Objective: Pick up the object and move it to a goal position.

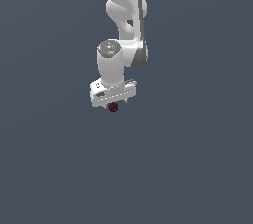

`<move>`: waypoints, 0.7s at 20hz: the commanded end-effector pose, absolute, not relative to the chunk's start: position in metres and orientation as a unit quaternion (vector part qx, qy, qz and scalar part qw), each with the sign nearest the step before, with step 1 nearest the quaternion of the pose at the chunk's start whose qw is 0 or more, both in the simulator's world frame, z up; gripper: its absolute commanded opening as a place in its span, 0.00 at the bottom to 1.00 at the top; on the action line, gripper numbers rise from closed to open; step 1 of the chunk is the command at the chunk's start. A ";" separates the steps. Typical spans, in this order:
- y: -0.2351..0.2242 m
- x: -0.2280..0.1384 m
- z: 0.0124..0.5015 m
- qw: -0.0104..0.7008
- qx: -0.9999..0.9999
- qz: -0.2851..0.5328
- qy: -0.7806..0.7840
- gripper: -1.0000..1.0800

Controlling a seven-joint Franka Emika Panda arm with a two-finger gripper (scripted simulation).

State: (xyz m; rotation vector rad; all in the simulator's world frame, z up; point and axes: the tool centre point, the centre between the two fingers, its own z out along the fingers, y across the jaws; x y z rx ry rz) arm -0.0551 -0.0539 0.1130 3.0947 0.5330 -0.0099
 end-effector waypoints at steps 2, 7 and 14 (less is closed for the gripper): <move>-0.060 -0.066 0.103 0.001 0.977 -0.002 0.211 0.96; -0.067 -0.081 0.091 0.001 0.965 -0.001 0.260 0.96; -0.073 -0.094 0.082 0.000 0.953 0.000 0.304 0.96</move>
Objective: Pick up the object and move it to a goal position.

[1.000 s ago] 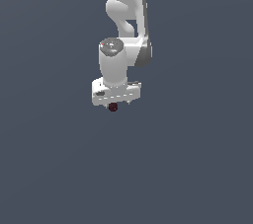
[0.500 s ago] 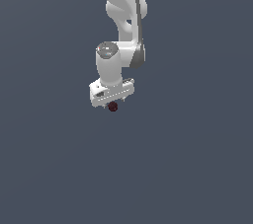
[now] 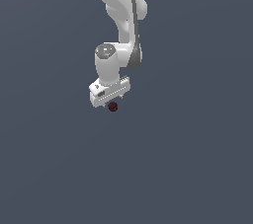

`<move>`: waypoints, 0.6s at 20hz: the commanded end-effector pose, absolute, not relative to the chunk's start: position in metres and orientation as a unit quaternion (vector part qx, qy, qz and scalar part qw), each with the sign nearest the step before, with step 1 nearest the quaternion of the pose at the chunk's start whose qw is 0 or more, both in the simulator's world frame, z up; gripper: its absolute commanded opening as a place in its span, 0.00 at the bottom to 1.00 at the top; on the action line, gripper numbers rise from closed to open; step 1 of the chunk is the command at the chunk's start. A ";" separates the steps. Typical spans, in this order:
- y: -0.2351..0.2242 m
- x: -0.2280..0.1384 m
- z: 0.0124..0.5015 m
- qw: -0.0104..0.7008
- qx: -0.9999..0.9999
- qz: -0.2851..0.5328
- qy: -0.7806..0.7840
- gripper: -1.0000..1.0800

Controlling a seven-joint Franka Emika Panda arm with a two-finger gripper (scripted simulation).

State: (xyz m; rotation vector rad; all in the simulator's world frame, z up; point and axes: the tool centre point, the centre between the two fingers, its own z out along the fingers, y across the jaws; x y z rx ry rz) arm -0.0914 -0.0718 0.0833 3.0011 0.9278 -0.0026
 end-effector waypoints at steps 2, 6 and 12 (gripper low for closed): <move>-0.073 -0.096 0.080 0.000 0.950 0.000 0.311 0.96; -0.074 -0.098 0.079 0.000 0.948 0.000 0.318 0.96; -0.074 -0.098 0.074 0.000 0.949 0.000 0.316 0.96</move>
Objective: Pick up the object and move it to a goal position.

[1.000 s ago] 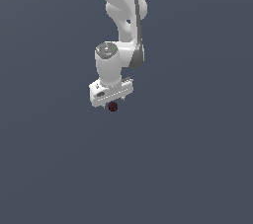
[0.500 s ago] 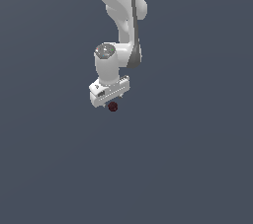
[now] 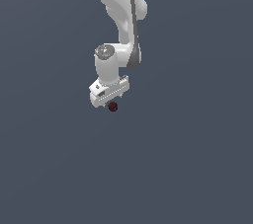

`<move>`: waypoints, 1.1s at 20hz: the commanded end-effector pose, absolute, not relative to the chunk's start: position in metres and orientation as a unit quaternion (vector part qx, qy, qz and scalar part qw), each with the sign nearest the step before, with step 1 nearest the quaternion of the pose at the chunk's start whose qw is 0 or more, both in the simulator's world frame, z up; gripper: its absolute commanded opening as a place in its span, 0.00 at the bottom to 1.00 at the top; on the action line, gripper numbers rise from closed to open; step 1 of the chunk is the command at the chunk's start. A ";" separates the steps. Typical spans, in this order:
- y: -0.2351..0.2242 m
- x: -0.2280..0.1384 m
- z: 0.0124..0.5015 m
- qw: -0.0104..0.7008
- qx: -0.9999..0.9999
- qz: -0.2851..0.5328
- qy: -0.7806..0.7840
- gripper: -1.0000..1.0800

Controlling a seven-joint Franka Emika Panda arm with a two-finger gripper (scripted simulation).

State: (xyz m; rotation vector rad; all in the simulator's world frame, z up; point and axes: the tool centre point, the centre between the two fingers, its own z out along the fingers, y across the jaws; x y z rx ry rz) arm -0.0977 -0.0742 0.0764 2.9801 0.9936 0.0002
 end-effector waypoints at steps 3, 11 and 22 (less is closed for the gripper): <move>-0.074 -0.098 0.064 0.000 0.948 0.000 0.317 0.96; -0.074 -0.099 0.032 0.000 0.948 0.000 0.318 0.96; -0.074 -0.099 0.028 0.000 0.948 0.000 0.318 0.00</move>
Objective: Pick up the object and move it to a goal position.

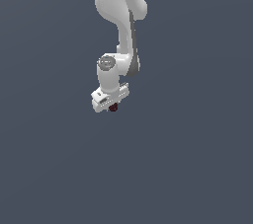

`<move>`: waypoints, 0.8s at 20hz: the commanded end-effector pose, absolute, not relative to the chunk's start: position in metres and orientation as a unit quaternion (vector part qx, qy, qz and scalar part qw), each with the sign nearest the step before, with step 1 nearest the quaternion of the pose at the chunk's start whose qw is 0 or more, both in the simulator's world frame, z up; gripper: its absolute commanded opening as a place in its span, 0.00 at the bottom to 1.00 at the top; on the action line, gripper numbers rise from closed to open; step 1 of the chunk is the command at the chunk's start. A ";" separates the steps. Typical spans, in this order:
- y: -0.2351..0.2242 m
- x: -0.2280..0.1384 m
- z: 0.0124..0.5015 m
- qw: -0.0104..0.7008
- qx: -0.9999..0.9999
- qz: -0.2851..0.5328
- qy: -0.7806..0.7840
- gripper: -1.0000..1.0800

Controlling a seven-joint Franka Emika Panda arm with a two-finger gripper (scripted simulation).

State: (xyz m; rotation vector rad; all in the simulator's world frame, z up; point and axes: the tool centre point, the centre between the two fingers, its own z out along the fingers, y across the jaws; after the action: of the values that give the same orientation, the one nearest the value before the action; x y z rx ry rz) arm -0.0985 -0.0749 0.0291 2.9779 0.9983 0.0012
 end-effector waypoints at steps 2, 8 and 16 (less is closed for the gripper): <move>-0.074 -0.099 0.028 0.000 0.948 0.000 0.318 0.00; -0.071 -0.098 0.033 0.000 0.948 0.000 0.318 0.00; -0.042 -0.094 0.066 0.001 0.948 0.000 0.318 0.00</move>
State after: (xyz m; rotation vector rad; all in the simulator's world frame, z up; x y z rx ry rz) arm -0.0955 -0.0500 0.0570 2.9784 0.9979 -0.0016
